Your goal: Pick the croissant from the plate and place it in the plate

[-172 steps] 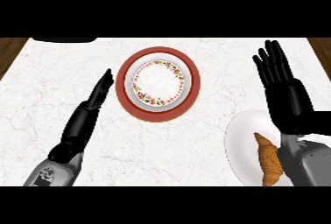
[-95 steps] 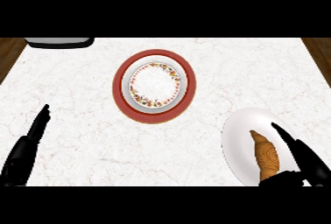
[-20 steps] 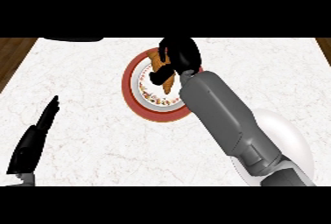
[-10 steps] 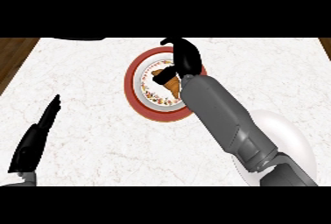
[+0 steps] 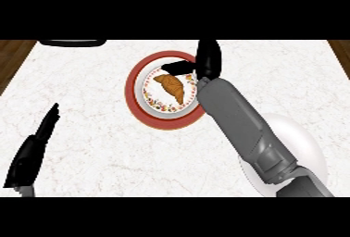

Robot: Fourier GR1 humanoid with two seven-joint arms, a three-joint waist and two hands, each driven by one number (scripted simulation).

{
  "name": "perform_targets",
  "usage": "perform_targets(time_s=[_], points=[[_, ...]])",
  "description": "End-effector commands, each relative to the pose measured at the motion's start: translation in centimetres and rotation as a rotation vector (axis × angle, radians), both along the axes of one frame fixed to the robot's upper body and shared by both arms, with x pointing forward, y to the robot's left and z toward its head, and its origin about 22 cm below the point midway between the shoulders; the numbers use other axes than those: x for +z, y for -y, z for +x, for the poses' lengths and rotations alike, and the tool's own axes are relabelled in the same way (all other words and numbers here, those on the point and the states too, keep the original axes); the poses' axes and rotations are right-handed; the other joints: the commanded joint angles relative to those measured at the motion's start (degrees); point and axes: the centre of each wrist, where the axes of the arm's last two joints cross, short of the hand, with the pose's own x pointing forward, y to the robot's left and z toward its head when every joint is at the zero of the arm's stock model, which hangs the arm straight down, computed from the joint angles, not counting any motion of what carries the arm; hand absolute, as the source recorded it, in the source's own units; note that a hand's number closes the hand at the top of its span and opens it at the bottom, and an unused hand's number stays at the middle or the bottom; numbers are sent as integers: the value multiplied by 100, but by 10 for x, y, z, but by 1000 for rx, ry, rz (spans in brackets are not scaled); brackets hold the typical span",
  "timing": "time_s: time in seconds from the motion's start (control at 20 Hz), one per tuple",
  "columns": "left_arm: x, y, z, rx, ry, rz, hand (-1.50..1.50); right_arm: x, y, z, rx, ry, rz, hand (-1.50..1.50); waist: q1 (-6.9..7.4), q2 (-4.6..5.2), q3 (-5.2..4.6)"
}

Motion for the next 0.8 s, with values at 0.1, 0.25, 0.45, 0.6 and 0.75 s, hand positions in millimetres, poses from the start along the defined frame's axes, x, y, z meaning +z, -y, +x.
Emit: perform_targets(time_s=[0.1,0.25,0.45,0.6,0.75], points=[[-13,6,-13,52,-6,-6,0,-3,46,-1,-62,102,223,-150,-220,-49,5],[6,-8,-1,47,0,1,0,-11,85,-2,-43,164,263,-150,-225,-45,4],[-8,-2,-13,61,0,-21,0,-34,144,-20,10,184,245,-150,-277,-71,0],[1,0,-17,37,-5,-8,0,-37,181,-20,32,215,224,-150,-219,-54,0],[-10,-9,-29,56,-16,-3,0,-45,197,-34,42,210,189,-150,-244,-65,-3]])
